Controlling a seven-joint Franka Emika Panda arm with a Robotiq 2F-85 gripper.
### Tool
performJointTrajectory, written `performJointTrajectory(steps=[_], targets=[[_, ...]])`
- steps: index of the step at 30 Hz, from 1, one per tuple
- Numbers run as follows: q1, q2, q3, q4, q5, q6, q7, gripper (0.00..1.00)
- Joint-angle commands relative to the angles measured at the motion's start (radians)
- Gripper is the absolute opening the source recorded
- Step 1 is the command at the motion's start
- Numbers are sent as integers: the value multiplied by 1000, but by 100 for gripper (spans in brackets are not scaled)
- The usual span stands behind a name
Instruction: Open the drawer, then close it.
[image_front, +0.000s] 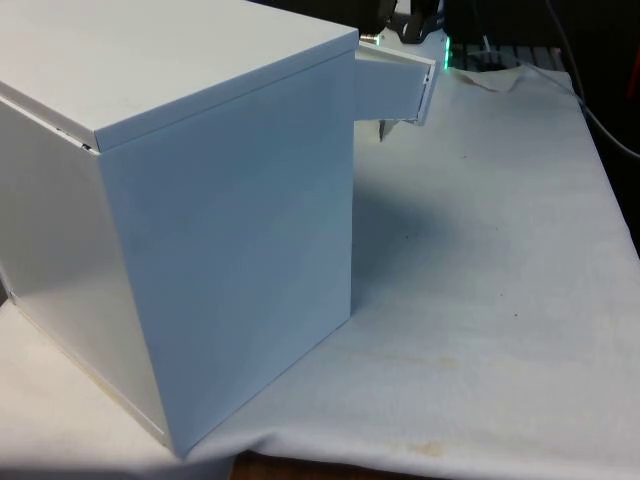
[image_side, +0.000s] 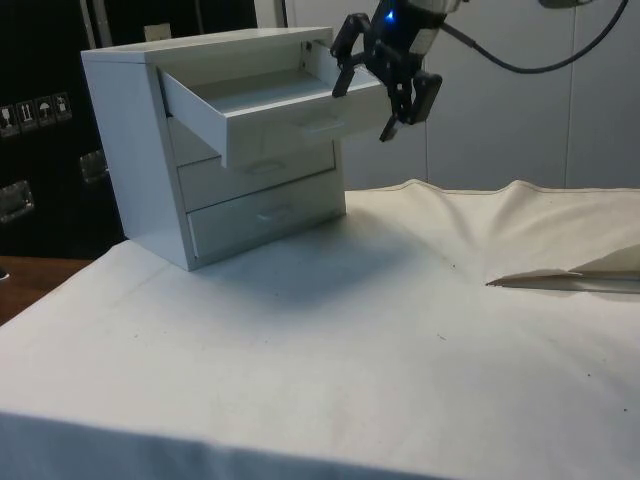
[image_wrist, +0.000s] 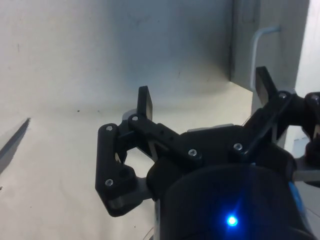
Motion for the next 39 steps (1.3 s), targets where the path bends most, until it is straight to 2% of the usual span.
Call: performJointTrajectory(steps=[1,7,8,9,17,29,34,36,37,39], targets=[[0,6,-1,1,0,2,-1,100],[-1,57,-10,14,-8,35,-9,100],[0,48,-6,10,0,20,-8,100],[0,71,-11,16,-7,40,-12,100],[2,118,-17,28,1,49,-25,100],[1,118,-14,28,0,41,-21,100],[-4,120,-35,27,-3,37,-26,100],[0,119,-35,28,0,33,-23,100],[-5,120,-44,27,-4,36,-29,100],[-5,121,-59,27,-6,35,-36,100]])
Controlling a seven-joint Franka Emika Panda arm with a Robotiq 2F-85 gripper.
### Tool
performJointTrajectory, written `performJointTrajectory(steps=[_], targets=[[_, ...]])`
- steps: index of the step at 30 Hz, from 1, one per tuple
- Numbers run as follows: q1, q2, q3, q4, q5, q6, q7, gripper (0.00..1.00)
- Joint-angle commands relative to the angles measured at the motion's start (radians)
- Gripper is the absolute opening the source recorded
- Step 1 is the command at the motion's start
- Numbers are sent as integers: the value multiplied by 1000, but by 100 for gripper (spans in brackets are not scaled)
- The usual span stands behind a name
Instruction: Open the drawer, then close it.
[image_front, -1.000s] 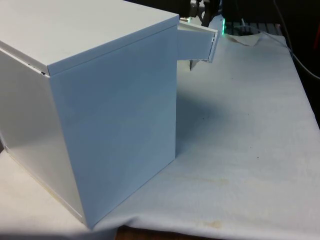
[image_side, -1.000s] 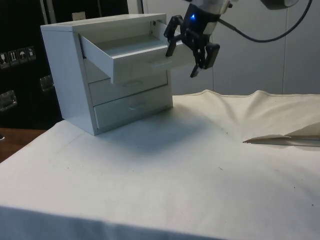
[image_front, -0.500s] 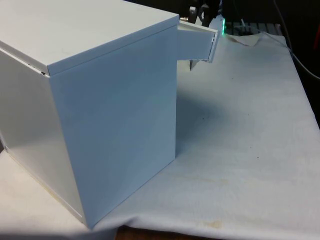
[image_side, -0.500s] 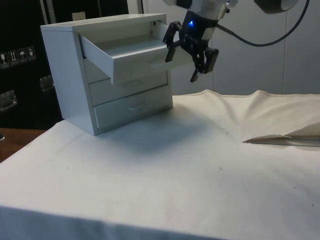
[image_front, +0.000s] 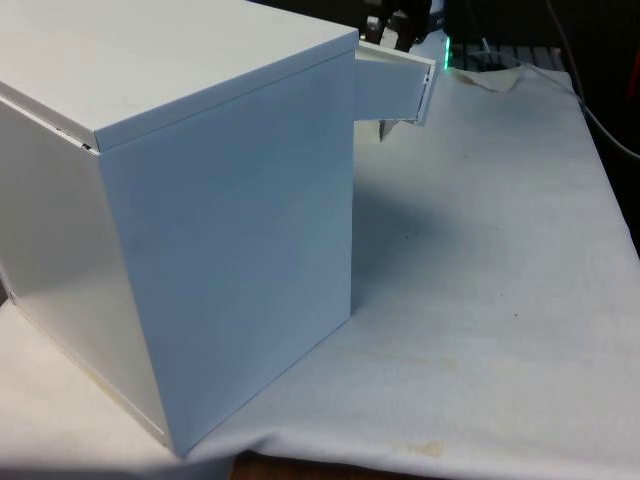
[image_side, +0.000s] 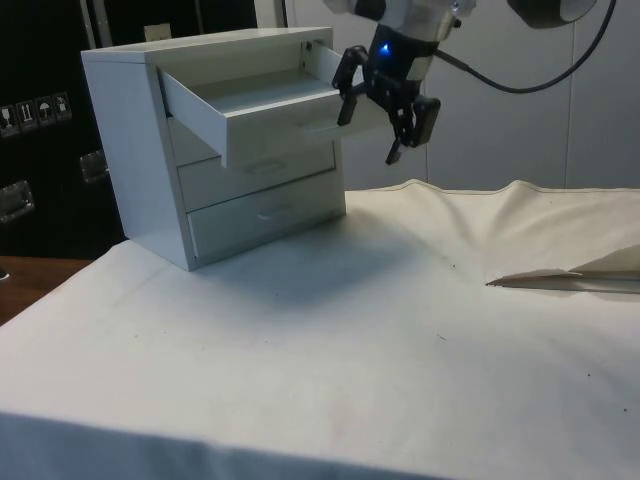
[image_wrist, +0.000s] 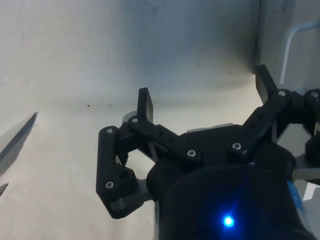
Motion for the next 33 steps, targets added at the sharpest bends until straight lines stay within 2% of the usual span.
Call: performJointTrajectory(steps=[1,4,5,6,13,15,16,22,24,25,26,29,30,33], targets=[[-6,2,-8,1,-6,2,-5,100],[-6,2,-22,1,-8,2,-12,100],[0,2,-21,0,0,-1,-12,100],[-6,2,-26,1,-8,1,-14,100],[-4,3,-35,4,-6,-4,-20,99],[0,2,-37,1,0,-3,-21,84],[-3,3,-36,4,-5,-5,-21,84],[-3,4,-37,5,-5,-6,-21,52],[-3,4,-37,5,-5,-6,-21,33],[0,2,-38,1,0,-4,-22,28],[-3,4,-37,5,-5,-6,-21,28],[-3,4,-37,5,-5,-6,-21,13],[-2,4,-37,5,-4,-6,-21,2],[-2,3,-37,4,-2,-6,-21,0]])
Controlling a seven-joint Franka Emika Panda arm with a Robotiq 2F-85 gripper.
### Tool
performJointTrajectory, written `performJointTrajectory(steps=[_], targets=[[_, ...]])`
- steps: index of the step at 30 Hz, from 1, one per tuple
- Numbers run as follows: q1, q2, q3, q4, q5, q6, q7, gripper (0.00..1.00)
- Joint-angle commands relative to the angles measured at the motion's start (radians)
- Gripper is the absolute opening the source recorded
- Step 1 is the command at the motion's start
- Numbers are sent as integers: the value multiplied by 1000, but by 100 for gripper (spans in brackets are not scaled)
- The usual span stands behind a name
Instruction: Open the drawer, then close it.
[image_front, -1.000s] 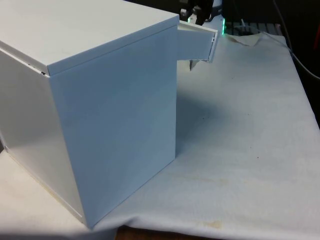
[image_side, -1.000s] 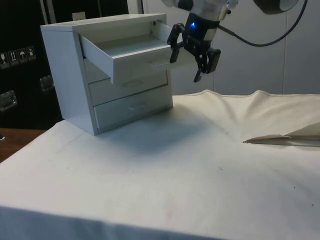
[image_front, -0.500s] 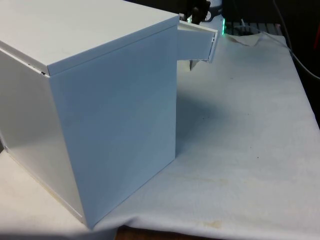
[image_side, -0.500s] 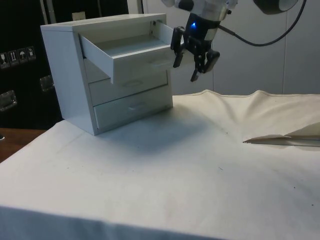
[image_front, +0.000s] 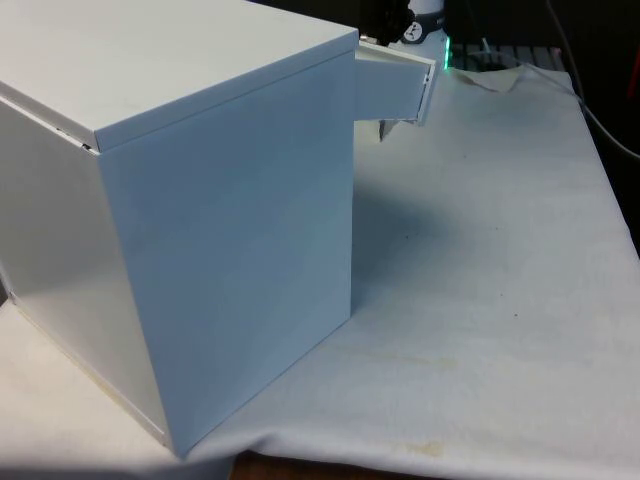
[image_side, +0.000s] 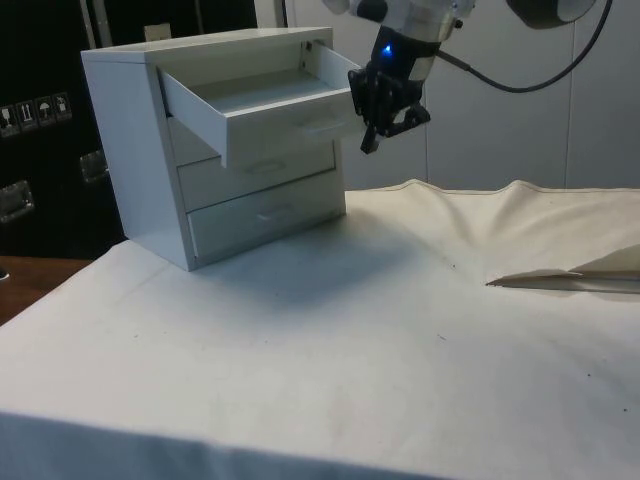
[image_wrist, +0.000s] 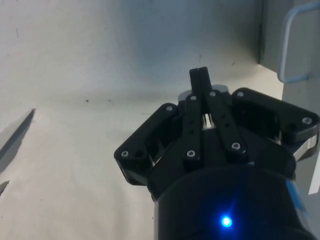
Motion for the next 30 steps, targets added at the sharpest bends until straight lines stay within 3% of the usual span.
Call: performJointTrajectory(steps=[1,8,17,30], targets=[[-1,3,1,4,-2,-1,1,0],[0,10,-1,17,0,-4,-2,0],[0,78,-13,89,1,-2,-19,0],[2,93,-20,132,7,-19,-42,0]])
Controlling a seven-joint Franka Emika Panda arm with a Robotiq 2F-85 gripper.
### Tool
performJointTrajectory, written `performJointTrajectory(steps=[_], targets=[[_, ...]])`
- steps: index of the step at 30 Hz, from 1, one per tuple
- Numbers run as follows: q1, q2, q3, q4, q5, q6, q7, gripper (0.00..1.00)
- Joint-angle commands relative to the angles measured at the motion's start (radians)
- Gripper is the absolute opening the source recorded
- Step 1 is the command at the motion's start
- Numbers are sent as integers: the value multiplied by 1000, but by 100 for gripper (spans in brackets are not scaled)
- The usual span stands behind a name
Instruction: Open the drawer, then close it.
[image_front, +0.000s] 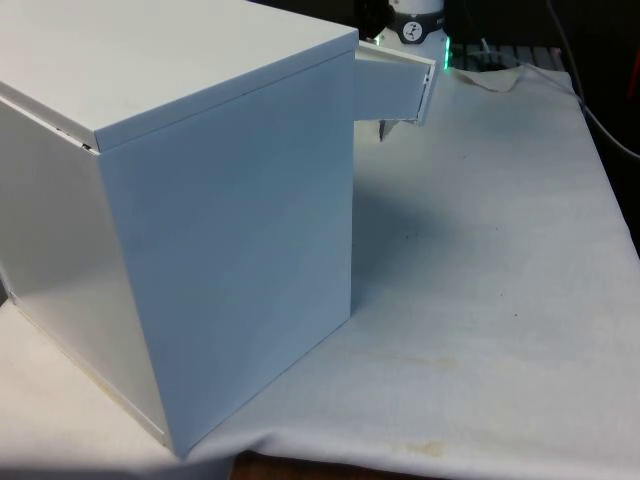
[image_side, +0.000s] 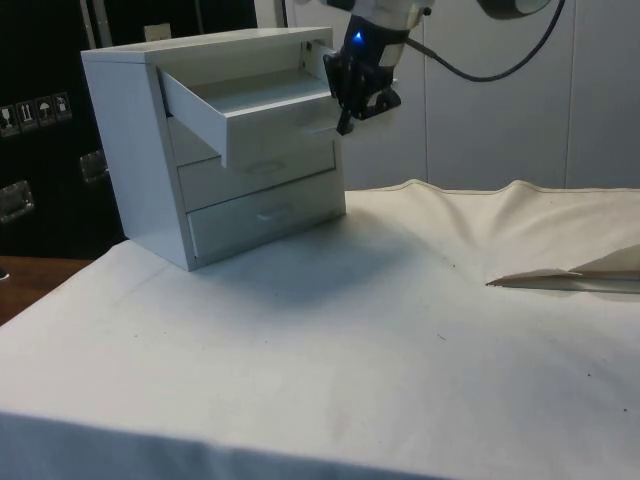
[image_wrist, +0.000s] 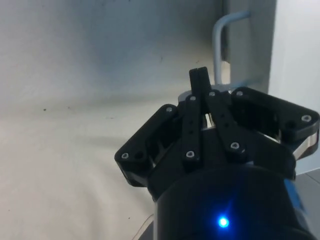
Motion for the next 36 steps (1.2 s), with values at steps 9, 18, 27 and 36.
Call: performJointTrajectory(steps=[9,18,27,36], targets=[[2,8,-1,28,6,-17,-20,0],[1,9,6,55,-5,-29,-30,0],[-1,18,11,83,-10,-40,-41,0],[1,14,20,106,-7,-71,-60,0]])
